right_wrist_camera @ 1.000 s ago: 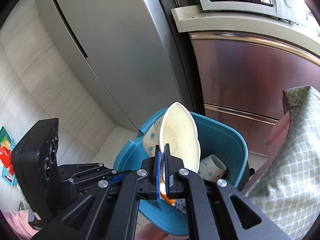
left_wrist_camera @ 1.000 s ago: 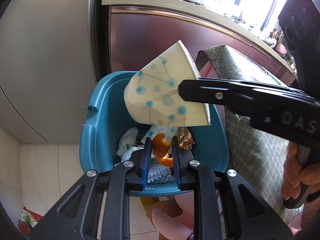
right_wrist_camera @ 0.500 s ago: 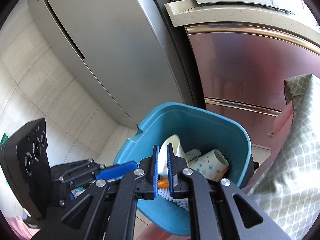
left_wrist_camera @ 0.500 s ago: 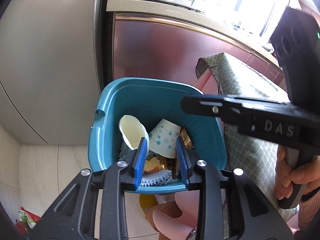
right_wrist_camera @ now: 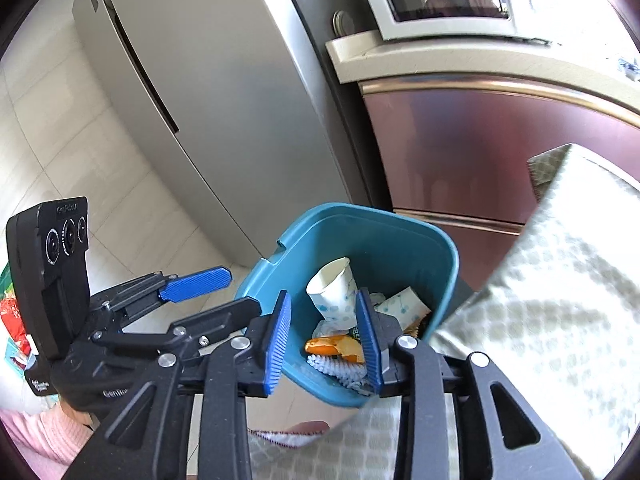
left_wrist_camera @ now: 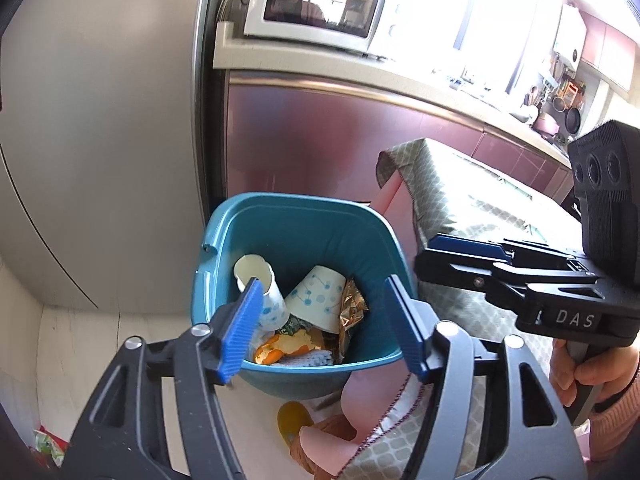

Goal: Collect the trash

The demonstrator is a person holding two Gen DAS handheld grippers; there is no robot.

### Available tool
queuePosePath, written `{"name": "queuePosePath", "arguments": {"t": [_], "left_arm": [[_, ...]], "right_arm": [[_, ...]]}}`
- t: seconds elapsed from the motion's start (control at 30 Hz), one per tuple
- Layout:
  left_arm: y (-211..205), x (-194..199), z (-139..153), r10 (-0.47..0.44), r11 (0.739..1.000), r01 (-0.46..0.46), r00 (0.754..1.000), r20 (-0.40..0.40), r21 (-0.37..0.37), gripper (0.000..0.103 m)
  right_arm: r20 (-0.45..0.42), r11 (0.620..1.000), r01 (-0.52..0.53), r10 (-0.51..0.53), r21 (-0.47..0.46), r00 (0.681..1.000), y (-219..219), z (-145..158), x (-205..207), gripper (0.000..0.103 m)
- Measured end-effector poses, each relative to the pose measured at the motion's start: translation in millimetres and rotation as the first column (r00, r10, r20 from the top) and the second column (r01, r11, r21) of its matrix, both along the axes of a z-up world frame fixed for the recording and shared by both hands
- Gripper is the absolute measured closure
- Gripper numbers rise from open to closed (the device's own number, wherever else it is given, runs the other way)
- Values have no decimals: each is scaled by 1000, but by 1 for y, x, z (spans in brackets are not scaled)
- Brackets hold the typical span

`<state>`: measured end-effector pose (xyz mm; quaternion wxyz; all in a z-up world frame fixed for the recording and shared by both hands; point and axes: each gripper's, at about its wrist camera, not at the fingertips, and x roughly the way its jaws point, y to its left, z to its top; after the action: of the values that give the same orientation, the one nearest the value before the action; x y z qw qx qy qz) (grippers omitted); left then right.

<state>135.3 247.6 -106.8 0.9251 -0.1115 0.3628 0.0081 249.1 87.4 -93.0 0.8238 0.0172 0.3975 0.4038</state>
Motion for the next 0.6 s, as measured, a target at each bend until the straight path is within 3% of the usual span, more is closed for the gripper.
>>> {"name": "queuePosePath", "arguments": {"t": [0.03,0.3,0.5,0.6], "left_arm": [[-2,-3,3,-1,1000,1,1000,10,5,32],[-27,-31,30,-20,998,13,994,111,59,6],[-52,-50,46,-36,995,18,981,189,99,6],[-66,-59,55,-51,994,28,974,222,105,6]], "right_arm": [[10,1000,12,-12,7,1000,-5,2,-4,63],[67,993,100,-104,66,992,-50,17,-37,49],[154,978,189,-200,88,967,-86,30,-70,36],[214,965,248,-262,87,941,-105,35,-90,21]]}}
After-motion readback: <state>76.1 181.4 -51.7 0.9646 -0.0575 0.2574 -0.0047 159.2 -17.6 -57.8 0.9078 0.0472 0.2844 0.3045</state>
